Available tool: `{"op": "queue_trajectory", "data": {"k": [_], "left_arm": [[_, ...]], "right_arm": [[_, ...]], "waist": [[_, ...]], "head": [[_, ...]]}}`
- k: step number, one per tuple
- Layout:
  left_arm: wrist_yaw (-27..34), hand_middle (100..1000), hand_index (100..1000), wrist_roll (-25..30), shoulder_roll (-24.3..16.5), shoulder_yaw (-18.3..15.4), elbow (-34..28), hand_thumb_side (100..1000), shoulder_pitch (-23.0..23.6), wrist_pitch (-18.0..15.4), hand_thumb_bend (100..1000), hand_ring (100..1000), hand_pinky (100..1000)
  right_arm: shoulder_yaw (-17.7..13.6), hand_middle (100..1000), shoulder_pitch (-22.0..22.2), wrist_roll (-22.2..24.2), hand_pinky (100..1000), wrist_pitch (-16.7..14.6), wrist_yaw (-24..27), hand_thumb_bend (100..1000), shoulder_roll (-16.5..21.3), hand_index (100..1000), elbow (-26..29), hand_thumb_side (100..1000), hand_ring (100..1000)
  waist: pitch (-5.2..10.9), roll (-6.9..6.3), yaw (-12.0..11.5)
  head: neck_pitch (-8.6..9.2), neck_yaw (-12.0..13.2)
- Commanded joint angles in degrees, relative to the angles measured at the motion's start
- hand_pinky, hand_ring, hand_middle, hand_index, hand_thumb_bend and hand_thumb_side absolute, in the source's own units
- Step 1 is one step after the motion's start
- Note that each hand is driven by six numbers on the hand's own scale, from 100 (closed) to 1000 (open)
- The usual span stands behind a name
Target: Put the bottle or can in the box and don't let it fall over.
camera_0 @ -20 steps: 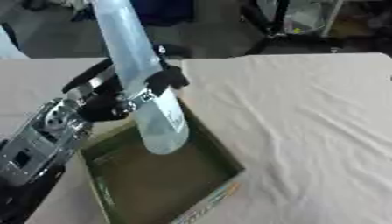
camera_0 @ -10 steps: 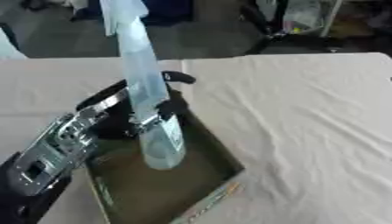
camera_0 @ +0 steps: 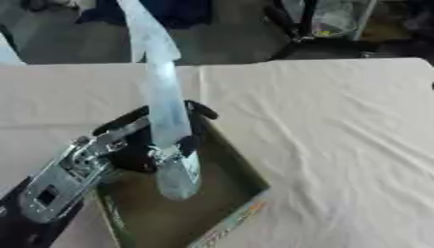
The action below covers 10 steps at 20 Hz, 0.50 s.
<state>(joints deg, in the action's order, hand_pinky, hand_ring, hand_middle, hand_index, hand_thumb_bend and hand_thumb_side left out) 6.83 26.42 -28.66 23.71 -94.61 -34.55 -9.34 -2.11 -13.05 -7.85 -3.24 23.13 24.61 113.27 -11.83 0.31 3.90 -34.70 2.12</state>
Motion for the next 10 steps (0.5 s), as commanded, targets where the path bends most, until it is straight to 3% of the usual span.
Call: {"op": "queue_trajectory", "data": {"k": [1, 5, 7, 9, 10], "left_arm": [[0.1, 828, 100, 0.5, -0.5, -0.2, 0.6, 625, -0.2, -2.9, 100, 715, 953], [0.7, 855, 108, 0.6, -0.8, -0.2, 2.7, 601, 0.6, -5.5, 100, 755, 966], [0.4, 993, 206, 0.6, -0.9, -0.1, 3.4, 583, 1.0, -6.1, 100, 858, 999], [0.3, 1000, 367, 1.8, -1.1, 0.1, 3.8, 522, 1.4, -6.6, 100, 933, 1000], [0.4, 1000, 489, 2.7, -1.2, 0.1, 3.9, 484, 1.6, -6.9, 100, 990, 1000]], "right_arm": [[-0.6, 974, -0.5, -0.2, 1000, 0.0, 0.0, 100, 1.6, 1000, 1.3, 470, 1000], [-0.6, 974, -0.6, -0.2, 1000, 0.0, 0.0, 100, 1.6, 1000, 1.3, 470, 1000], [-0.6, 974, -0.6, -0.2, 1000, 0.0, 0.0, 100, 1.6, 1000, 1.3, 470, 1000], [-0.6, 974, -0.6, -0.2, 1000, 0.0, 0.0, 100, 1.6, 1000, 1.3, 470, 1000], [-0.6, 974, -0.6, -0.2, 1000, -0.1, 0.0, 100, 1.6, 1000, 1.3, 470, 1000]], "waist": [[0.68, 0.11, 0.2], [0.62, 0.12, 0.2], [0.59, 0.13, 0.2], [0.56, 0.13, 0.2], [0.55, 0.14, 0.2]], "head": [[-0.23, -0.2], [-0.23, -0.3], [-0.22, -0.3], [-0.18, -0.4], [-0.18, -0.4]]}}
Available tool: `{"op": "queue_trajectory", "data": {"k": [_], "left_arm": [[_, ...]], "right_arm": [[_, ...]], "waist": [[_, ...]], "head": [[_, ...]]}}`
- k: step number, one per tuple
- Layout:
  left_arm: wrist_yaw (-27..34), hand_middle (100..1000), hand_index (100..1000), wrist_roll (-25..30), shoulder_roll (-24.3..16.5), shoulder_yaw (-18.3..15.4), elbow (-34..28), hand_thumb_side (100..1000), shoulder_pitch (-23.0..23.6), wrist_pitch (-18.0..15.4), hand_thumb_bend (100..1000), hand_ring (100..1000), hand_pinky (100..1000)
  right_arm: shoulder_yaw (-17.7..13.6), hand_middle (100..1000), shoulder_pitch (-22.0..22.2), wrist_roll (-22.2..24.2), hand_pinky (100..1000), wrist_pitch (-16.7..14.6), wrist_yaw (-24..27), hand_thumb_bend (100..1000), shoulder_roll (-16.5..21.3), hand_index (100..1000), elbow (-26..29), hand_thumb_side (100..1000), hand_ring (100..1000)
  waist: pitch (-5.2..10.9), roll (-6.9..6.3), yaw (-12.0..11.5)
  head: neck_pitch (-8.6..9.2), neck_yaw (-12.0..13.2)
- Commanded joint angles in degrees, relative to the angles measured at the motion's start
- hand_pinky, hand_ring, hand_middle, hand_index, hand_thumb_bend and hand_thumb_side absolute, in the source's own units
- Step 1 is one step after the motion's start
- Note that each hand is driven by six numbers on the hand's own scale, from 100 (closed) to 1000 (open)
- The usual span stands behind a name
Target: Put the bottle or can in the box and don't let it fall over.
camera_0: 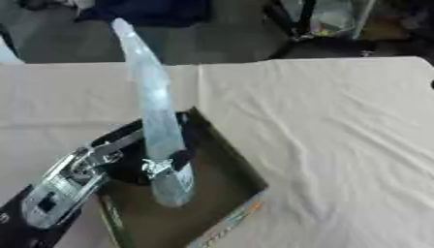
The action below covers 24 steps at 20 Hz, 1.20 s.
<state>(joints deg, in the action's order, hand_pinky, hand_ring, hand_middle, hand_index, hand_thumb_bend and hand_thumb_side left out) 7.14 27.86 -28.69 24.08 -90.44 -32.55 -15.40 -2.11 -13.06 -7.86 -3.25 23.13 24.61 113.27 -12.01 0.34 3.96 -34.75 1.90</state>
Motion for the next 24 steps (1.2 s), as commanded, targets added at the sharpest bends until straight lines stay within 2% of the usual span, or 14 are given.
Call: {"op": "queue_trajectory", "data": {"k": [1, 2, 3, 6, 10, 11, 13, 14, 15, 18, 20, 22, 23, 24], "left_arm": [[0.1, 1000, 556, 2.3, -1.3, -0.3, -0.1, 473, -0.3, -1.0, 100, 1000, 1000], [0.0, 1000, 650, 3.4, -1.5, -0.4, -0.1, 459, -0.1, -1.3, 100, 1000, 1000], [-0.2, 1000, 715, 4.4, -1.7, -0.7, -0.1, 558, 0.1, -1.6, 100, 1000, 1000], [-1.7, 1000, 767, 6.3, -2.3, -1.9, -0.2, 800, 0.5, -2.4, 100, 1000, 1000], [-4.6, 1000, 813, 7.8, -3.0, -3.2, -0.8, 930, 1.3, -3.1, 179, 1000, 1000], [-4.9, 1000, 831, 7.9, -3.2, -3.6, -1.0, 1000, 1.5, -3.0, 244, 1000, 1000], [-5.0, 1000, 856, 7.9, -3.5, -4.5, -1.4, 1000, 1.9, -2.1, 459, 1000, 1000], [-5.0, 1000, 856, 7.8, -3.6, -4.9, -1.7, 1000, 2.0, -1.4, 459, 1000, 1000], [-5.0, 1000, 860, 7.7, -3.8, -5.4, -2.1, 1000, 2.1, -0.7, 630, 1000, 1000], [-5.7, 1000, 866, 7.4, -4.6, -6.6, -3.8, 1000, 2.6, 0.2, 595, 1000, 1000], [-6.2, 1000, 885, 7.6, -4.9, -7.3, -4.9, 1000, 3.1, 0.2, 434, 1000, 1000], [-6.4, 1000, 894, 8.1, -5.1, -7.9, -5.3, 1000, 3.5, 0.6, 373, 1000, 1000], [-6.5, 1000, 896, 8.3, -5.2, -8.1, -5.4, 1000, 3.6, 0.9, 267, 1000, 1000], [-6.6, 1000, 894, 8.4, -5.3, -8.3, -5.4, 1000, 3.7, 1.2, 239, 1000, 1000]], "right_arm": [[-0.6, 974, -0.6, -0.2, 1000, 0.0, -0.1, 100, 1.6, 1000, 1.3, 470, 1000], [-0.6, 974, -0.6, -0.2, 1000, 0.0, -0.1, 100, 1.6, 1000, 1.3, 470, 1000], [-0.6, 974, -0.6, -0.2, 1000, 0.0, -0.1, 100, 1.6, 1000, 1.3, 470, 1000], [-0.6, 974, -0.5, -0.2, 1000, 0.0, -0.1, 100, 1.6, 1000, 1.3, 470, 1000], [-0.6, 974, -0.5, -0.2, 1000, 0.1, 0.0, 100, 1.6, 1000, 1.3, 470, 1000], [-0.6, 974, -0.5, -0.2, 1000, 0.1, 0.0, 100, 1.6, 1000, 1.3, 470, 1000], [-0.6, 974, -0.5, -0.2, 1000, 0.1, -0.1, 100, 1.6, 1000, 1.3, 470, 1000], [-0.6, 974, -0.4, -0.2, 1000, 0.1, -0.1, 100, 1.6, 1000, 1.3, 470, 1000], [-0.6, 974, -0.4, -0.2, 1000, 0.1, -0.1, 100, 1.6, 1000, 1.3, 470, 1000], [-0.6, 974, -0.4, -0.2, 1000, 0.1, -0.2, 100, 1.6, 1000, 1.3, 470, 1000], [-0.6, 975, -0.3, -0.2, 1000, 0.1, -0.2, 100, 1.6, 1000, 1.3, 470, 1000], [-0.6, 975, -0.3, -0.2, 1000, 0.1, -0.3, 100, 1.6, 1000, 1.3, 470, 1000], [-0.6, 974, -0.3, -0.2, 1000, 0.1, -0.3, 100, 1.7, 1000, 1.3, 470, 1000], [-0.6, 974, -0.2, -0.2, 1000, 0.1, -0.3, 100, 1.7, 1000, 1.3, 470, 1000]], "waist": [[0.73, 0.10, 0.1], [0.73, 0.10, 0.1], [0.74, 0.09, 0.1], [0.79, 0.04, 0.1], [0.87, -0.01, 0.0], [0.88, -0.02, 0.0], [0.92, -0.04, 0.0], [0.94, -0.05, 0.0], [0.96, -0.06, -0.1], [0.98, -0.10, -0.1], [0.99, -0.12, -0.2], [1.00, -0.13, -0.2], [1.00, -0.13, -0.2], [1.00, -0.13, -0.2]], "head": [[-0.13, -0.2], [-0.16, -0.2], [-0.18, -0.2], [-0.22, -0.3], [-0.19, -0.4], [-0.18, -0.4], [-0.18, -0.4], [-0.19, -0.4], [-0.17, -0.3], [-0.12, -0.3], [-0.13, -0.2], [-0.11, -0.2], [-0.09, -0.2], [-0.06, -0.2]]}}
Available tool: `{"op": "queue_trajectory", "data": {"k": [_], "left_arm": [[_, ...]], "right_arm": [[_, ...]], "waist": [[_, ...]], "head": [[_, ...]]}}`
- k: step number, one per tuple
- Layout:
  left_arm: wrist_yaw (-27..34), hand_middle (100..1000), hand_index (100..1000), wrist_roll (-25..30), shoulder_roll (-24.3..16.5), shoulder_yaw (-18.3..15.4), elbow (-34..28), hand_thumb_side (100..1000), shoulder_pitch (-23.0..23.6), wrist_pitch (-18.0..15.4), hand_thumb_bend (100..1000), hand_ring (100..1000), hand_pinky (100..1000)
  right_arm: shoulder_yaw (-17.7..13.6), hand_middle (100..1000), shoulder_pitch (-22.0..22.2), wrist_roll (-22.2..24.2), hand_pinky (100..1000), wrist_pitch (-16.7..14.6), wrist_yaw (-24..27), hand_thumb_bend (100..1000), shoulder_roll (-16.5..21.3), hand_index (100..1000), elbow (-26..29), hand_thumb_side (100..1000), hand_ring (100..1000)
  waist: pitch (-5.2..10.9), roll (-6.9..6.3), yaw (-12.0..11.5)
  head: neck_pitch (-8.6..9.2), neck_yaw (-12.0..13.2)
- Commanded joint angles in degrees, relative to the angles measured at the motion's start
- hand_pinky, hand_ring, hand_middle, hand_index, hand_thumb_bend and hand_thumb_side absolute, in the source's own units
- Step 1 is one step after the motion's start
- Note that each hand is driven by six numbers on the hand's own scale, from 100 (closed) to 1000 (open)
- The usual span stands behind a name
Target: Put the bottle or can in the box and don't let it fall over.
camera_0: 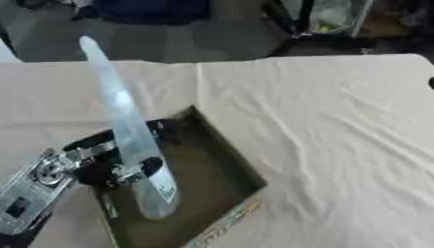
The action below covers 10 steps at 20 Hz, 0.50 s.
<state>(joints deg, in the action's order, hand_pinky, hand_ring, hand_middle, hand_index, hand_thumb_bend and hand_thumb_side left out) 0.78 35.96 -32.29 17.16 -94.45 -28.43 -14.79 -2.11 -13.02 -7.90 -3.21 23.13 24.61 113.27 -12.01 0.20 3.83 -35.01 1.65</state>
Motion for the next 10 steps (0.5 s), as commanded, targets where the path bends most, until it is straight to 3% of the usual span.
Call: {"op": "queue_trajectory", "data": {"k": [1, 2, 4, 5, 7, 8, 10], "left_arm": [[-0.4, 1000, 893, 0.3, -1.7, -1.6, -1.4, 992, -0.3, 1.0, 209, 1000, 1000], [-0.7, 1000, 893, 0.2, -1.7, -1.7, -1.2, 994, -0.3, 1.5, 228, 1000, 1000], [-1.5, 1000, 889, 0.1, -1.7, -2.0, -1.3, 1000, -0.3, 2.2, 469, 1000, 1000], [-2.2, 1000, 883, -0.3, -1.7, -2.2, -1.5, 1000, -0.3, 2.6, 682, 1000, 1000], [-4.6, 1000, 885, -1.4, -1.9, -2.5, -2.2, 1000, -0.3, 3.1, 813, 1000, 1000], [-6.3, 1000, 885, -1.6, -1.9, -2.6, -2.6, 1000, -0.4, 3.1, 820, 1000, 1000], [-10.1, 1000, 893, -1.2, -2.1, -2.6, -3.2, 1000, -0.4, 2.8, 715, 1000, 1000]], "right_arm": [[-0.6, 974, -0.3, -0.2, 1000, 0.0, -0.3, 100, 1.7, 1000, 1.3, 470, 1000], [-0.6, 974, -0.3, -0.2, 1000, 0.0, -0.3, 100, 1.7, 1000, 1.3, 470, 1000], [-0.6, 973, -0.3, -0.2, 1000, 0.0, -0.3, 100, 1.7, 1000, 1.3, 470, 1000], [-0.6, 973, -0.3, -0.3, 1000, 0.0, -0.3, 100, 1.7, 1000, 1.3, 470, 1000], [-0.6, 973, -0.3, -0.3, 1000, 0.1, -0.2, 100, 1.7, 1000, 1.3, 470, 1000], [-0.6, 973, -0.3, -0.3, 1000, 0.1, -0.2, 100, 1.7, 1000, 1.3, 470, 1000], [-0.6, 973, -0.3, -0.3, 1000, 0.1, -0.2, 100, 1.7, 1000, 1.3, 470, 1000]], "waist": [[1.01, 0.02, -0.1], [1.01, 0.02, -0.1], [1.00, 0.02, 0.0], [1.00, 0.01, 0.0], [1.03, -0.03, -0.1], [1.05, -0.05, -0.1], [1.09, -0.08, 0.0]], "head": [[0.21, 0.1], [0.21, 0.1], [0.21, 0.1], [0.18, 0.2], [0.12, 0.2], [0.10, 0.2], [0.13, 0.2]]}}
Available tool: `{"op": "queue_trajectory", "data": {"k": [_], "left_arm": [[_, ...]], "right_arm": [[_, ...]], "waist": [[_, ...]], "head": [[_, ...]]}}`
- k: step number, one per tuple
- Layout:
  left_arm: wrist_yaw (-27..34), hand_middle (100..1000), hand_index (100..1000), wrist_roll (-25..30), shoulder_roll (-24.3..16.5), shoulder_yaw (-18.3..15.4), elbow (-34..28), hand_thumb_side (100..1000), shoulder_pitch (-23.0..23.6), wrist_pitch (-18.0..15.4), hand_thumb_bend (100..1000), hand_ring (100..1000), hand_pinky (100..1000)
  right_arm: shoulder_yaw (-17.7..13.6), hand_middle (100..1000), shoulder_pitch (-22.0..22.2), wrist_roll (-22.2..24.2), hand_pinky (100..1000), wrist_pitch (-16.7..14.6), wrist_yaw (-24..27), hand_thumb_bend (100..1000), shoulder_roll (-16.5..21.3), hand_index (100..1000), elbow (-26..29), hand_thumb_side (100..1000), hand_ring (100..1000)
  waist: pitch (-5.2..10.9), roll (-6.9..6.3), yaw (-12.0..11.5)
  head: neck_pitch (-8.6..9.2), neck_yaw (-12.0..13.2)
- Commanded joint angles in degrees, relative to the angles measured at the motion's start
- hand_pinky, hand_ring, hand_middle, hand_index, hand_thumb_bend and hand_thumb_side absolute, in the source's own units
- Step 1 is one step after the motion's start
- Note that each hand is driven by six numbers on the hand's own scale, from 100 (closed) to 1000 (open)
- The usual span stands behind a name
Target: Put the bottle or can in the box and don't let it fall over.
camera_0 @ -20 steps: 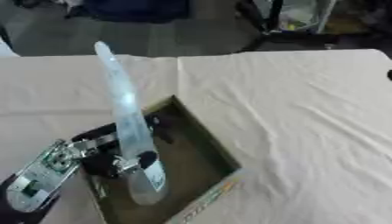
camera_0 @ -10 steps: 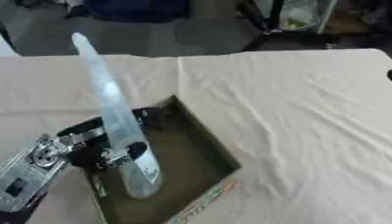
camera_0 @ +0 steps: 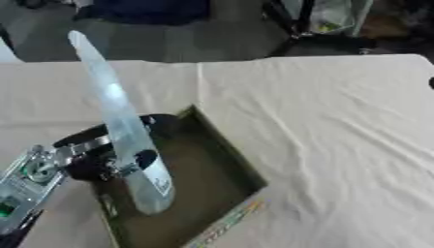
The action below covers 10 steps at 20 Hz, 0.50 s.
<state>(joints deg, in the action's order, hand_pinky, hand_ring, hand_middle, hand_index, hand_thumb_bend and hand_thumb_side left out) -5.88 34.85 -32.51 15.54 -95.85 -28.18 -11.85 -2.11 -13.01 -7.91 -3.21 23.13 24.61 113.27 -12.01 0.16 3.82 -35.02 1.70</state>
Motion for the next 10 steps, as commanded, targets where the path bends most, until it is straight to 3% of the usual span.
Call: {"op": "queue_trajectory", "data": {"k": [1, 3, 4, 5, 6, 7, 8, 9, 10], "left_arm": [[-4.9, 1000, 900, 0.4, -1.8, -1.0, -2.0, 1000, -0.6, -0.5, 538, 1000, 1000], [-6.4, 1000, 908, 2.7, -1.7, -0.6, -1.9, 970, -0.4, -1.1, 360, 1000, 1000], [-6.6, 1000, 910, 4.0, -1.6, -0.5, -1.8, 901, -0.3, -1.3, 323, 1000, 1000], [-6.5, 1000, 909, 5.2, -1.5, -0.5, -1.6, 689, -0.3, -1.5, 212, 1000, 1000], [-6.1, 1000, 907, 6.0, -1.5, -0.6, -1.6, 572, -0.3, -1.5, 147, 1000, 1000], [-5.8, 1000, 907, 6.6, -1.4, -0.7, -1.5, 372, -0.3, -1.5, 100, 1000, 1000], [-5.4, 1000, 906, 7.1, -1.3, -0.8, -1.4, 267, -0.3, -1.3, 100, 1000, 1000], [-5.0, 1000, 908, 7.5, -1.3, -0.7, -1.4, 100, -0.3, -1.2, 100, 1000, 1000], [-4.5, 1000, 907, 7.8, -1.3, -0.7, -1.5, 100, -0.3, -1.1, 100, 1000, 1000]], "right_arm": [[-0.6, 972, -0.3, -0.3, 1000, 0.0, -0.1, 100, 1.7, 1000, 1.3, 470, 1000], [-0.7, 971, -0.3, -0.4, 1000, 0.1, 0.0, 100, 1.7, 1000, 1.3, 470, 1000], [-0.7, 971, -0.3, -0.4, 1000, 0.1, 0.0, 100, 1.8, 1000, 1.3, 470, 1000], [-0.7, 970, -0.3, -0.5, 1000, 0.1, 0.1, 100, 1.8, 1000, 1.3, 470, 1000], [-0.7, 970, -0.3, -0.5, 1000, 0.0, 0.1, 100, 1.8, 1000, 1.3, 470, 1000], [-0.7, 970, -0.3, -0.6, 1000, 0.0, 0.1, 100, 1.8, 1000, 1.3, 470, 1000], [-0.7, 969, -0.3, -0.6, 1000, 0.0, 0.2, 100, 1.8, 1000, 1.3, 470, 1000], [-0.7, 969, -0.4, -0.6, 1000, 0.0, 0.2, 100, 1.8, 1000, 1.3, 470, 1000], [-0.7, 969, -0.4, -0.7, 1000, 0.0, 0.2, 100, 1.8, 1000, 1.3, 470, 1000]], "waist": [[1.10, -0.05, 0.0], [1.12, -0.08, 0.0], [1.13, -0.09, 0.1], [1.14, -0.11, 0.1], [1.15, -0.12, 0.1], [1.16, -0.13, 0.1], [1.17, -0.14, 0.1], [1.18, -0.15, 0.1], [1.19, -0.18, 0.2]], "head": [[0.17, 0.2], [0.26, 0.2], [0.30, 0.2], [0.32, 0.2], [0.36, 0.2], [0.37, 0.2], [0.36, 0.2], [0.37, 0.2], [0.38, 0.2]]}}
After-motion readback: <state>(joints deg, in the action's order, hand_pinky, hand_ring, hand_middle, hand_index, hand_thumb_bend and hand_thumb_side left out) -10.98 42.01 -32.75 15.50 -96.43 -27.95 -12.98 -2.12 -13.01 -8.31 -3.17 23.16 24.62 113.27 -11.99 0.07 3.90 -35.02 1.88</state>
